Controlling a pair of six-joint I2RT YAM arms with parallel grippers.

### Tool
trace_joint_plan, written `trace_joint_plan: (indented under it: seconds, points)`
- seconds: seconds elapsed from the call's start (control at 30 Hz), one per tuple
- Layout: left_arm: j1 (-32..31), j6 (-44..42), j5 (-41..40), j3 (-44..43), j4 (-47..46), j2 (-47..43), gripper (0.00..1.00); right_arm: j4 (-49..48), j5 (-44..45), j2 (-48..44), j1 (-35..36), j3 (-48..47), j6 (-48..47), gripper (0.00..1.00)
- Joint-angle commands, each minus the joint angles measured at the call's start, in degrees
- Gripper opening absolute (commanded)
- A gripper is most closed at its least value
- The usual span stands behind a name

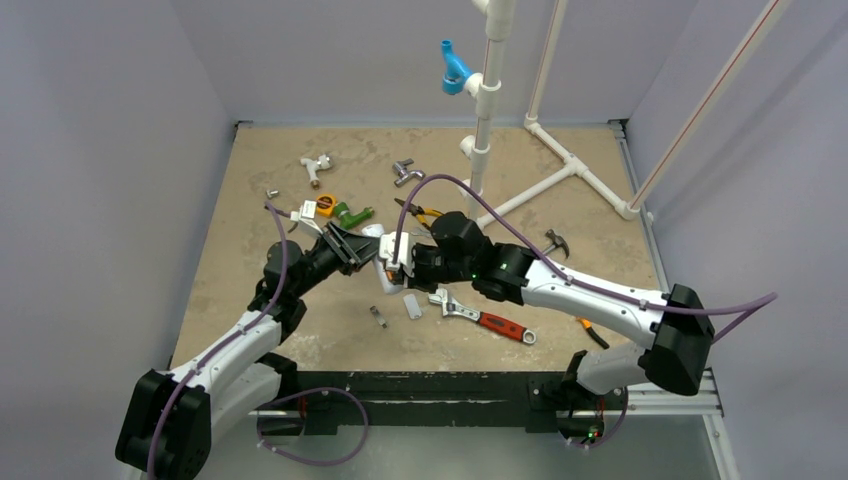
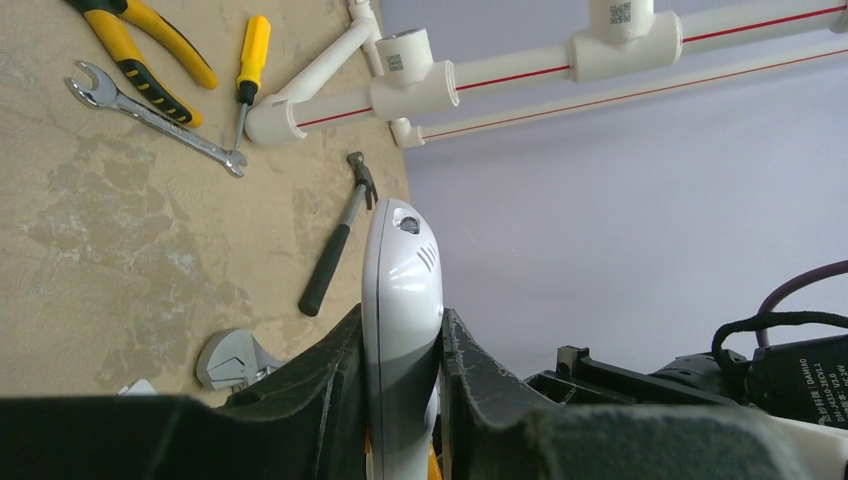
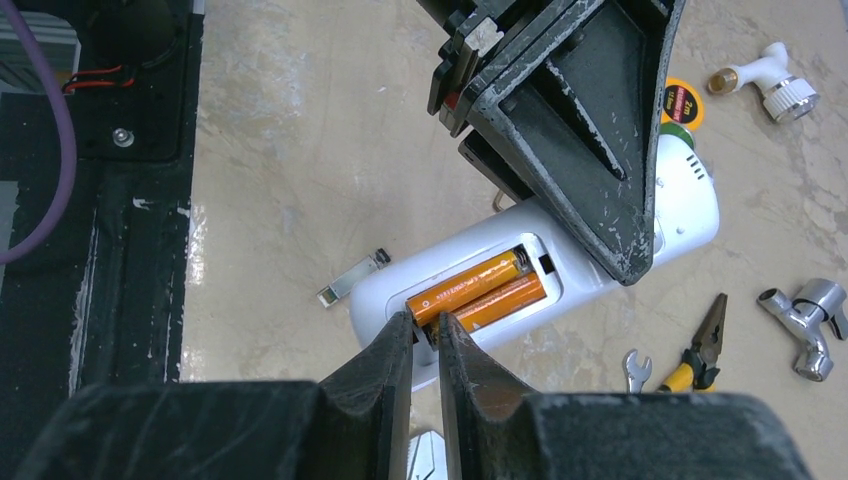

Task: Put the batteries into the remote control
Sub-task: Load the battery into the remote control.

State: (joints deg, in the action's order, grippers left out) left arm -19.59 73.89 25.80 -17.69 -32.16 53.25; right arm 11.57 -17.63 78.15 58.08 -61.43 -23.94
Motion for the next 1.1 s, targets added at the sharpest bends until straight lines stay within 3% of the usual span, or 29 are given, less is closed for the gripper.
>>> trace_joint_plan:
  seconds: [0.0,1.07]
  points:
    - [-0.5,0.6,1.2,-2.4,-4.5,-0.3,0.0,-2.5,-0.3,1.2,-0.1,-3.2,0.8,0.12]
    - [-1.6,-0.4,-1.6,-3.6,-1.3,-1.0,0.0,5.7,6.7,12.1,-0.1,-13.5,10.1,0.04]
